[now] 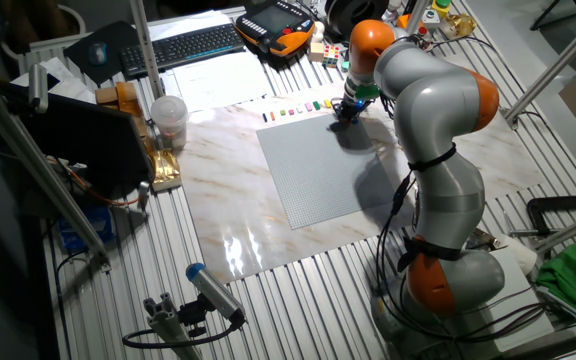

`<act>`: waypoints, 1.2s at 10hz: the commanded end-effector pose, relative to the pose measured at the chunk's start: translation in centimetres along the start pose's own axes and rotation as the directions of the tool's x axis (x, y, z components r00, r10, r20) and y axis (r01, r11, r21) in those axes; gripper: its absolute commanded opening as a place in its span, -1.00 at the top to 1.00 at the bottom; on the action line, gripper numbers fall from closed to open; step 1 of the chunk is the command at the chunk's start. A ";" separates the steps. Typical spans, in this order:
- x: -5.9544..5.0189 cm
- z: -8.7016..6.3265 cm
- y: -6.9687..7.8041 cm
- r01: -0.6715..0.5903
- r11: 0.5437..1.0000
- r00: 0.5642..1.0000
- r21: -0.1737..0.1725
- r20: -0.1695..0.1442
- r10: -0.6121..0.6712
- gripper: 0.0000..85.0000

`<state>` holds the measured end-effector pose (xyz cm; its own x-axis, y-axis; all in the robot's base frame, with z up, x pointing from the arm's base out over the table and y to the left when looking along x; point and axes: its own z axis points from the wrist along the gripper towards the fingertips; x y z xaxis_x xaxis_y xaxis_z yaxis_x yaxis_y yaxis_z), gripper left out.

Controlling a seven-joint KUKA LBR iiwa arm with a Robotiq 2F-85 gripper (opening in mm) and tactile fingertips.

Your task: Build with small Lego blocks

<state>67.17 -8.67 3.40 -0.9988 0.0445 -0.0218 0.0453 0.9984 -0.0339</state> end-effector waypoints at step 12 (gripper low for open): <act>0.2 0.8 0.0 -0.017 1.000 1.000 0.003 -0.012 0.017 0.98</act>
<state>67.01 -8.72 2.61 -0.9980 0.0621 -0.0111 0.0624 0.9974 -0.0362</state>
